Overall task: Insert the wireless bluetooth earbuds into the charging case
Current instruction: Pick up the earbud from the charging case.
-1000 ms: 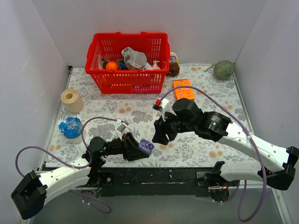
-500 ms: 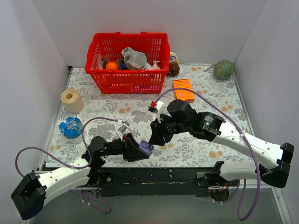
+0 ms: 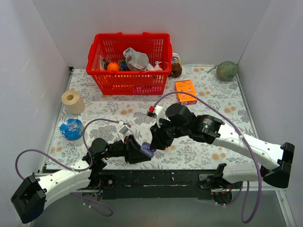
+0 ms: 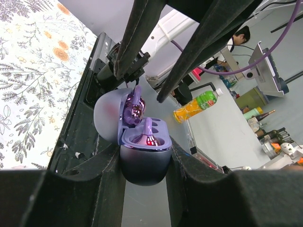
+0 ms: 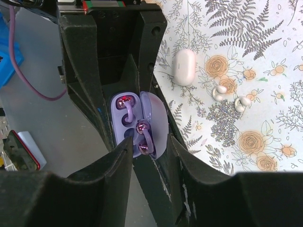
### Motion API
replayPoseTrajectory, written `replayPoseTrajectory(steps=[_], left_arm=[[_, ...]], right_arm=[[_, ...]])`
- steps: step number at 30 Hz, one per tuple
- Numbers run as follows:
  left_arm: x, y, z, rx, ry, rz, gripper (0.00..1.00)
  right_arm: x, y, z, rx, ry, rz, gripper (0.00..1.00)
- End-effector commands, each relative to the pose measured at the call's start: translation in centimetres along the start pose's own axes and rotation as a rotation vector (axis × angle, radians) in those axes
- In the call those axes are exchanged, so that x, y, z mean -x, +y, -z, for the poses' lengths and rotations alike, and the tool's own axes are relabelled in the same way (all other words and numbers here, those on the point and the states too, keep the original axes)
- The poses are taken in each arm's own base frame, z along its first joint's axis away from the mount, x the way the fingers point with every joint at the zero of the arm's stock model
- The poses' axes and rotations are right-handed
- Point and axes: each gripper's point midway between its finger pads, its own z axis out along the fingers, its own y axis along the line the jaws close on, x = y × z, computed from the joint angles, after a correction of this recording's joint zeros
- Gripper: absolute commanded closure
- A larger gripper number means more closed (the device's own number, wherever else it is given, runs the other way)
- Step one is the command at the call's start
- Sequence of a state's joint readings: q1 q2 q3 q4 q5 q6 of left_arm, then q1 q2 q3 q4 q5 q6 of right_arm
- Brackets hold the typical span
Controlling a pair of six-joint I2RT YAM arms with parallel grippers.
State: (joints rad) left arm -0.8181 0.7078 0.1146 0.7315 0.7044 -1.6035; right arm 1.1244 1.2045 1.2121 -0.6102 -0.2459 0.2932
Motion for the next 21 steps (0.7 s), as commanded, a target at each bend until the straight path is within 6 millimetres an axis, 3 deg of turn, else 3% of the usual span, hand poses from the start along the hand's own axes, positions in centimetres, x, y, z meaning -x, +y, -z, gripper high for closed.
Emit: replayPoseTrajectory(steps=[1, 10, 21], left_arm=[[1.61, -1.52, -0.35, -0.034, -0.030, -0.053, 1.00], [1.65, -1.48, -0.34, -0.030, -0.031, -0.056, 1.00], [1.49, -1.14, -0.32, -0.017, -0.028, -0.050, 1.00]], right_arm=[[-0.02, 0.34, -0.43, 0.016, -0.002, 0.002, 0.59], [-0.30, 0.47, -0.51, 0.019, 0.008, 0.006, 0.67], [-0.06, 0.66, -0.22, 0.017, 0.008, 0.018, 0.88]])
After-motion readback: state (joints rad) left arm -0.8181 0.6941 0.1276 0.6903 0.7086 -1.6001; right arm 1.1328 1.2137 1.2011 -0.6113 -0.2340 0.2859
